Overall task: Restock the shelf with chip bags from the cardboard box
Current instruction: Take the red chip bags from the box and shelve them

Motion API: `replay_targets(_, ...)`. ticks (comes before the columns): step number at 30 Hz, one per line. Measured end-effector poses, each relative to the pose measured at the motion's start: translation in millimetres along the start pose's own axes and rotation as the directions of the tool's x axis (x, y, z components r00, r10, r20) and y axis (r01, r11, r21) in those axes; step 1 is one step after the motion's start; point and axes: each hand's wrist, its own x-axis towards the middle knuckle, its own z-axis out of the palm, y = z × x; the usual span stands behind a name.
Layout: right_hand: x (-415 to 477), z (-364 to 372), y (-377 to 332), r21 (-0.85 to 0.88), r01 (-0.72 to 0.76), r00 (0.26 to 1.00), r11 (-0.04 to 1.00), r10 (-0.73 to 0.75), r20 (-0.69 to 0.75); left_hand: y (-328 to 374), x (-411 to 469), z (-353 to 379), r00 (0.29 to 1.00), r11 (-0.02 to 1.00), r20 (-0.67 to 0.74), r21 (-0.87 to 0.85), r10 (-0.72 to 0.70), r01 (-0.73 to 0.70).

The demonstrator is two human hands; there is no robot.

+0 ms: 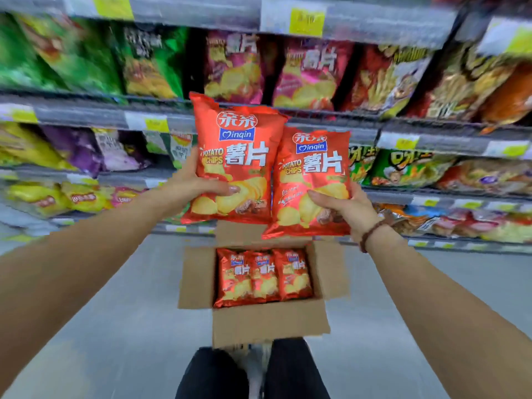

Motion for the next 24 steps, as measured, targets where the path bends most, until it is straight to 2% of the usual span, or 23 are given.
replay_targets(6, -43.1, -8.8, -117.0, -0.007, 0.241, 0.971, 0.971, -0.241, -0.008, 128.1, -48.2, -9.9, 0.973, 0.972, 0.013, 0.044, 0.229, -0.229)
replay_targets(11, -88.3, -17.7, -193.8, -0.028, 0.428, 0.903, 0.903, -0.429, -0.028, 210.2, -88.4, -5.3, 0.923, 0.920, 0.024, 0.075, 0.384, -0.385)
replay_targets(17, -125.7, -25.2, -264.8, -0.054, 0.554, 0.828, 0.831, -0.556, -0.067, 281.0, -119.6, 2.5, 0.834, 0.827, 0.036, 0.106, 0.551, -0.551)
replay_targets(24, -136.8, -28.6, -321.9, -0.039, 0.646, 0.760, 0.762, -0.647, -0.062, 344.8, -132.6, -1.2, 0.773, 0.771, 0.064, 0.066, 0.631, -0.634)
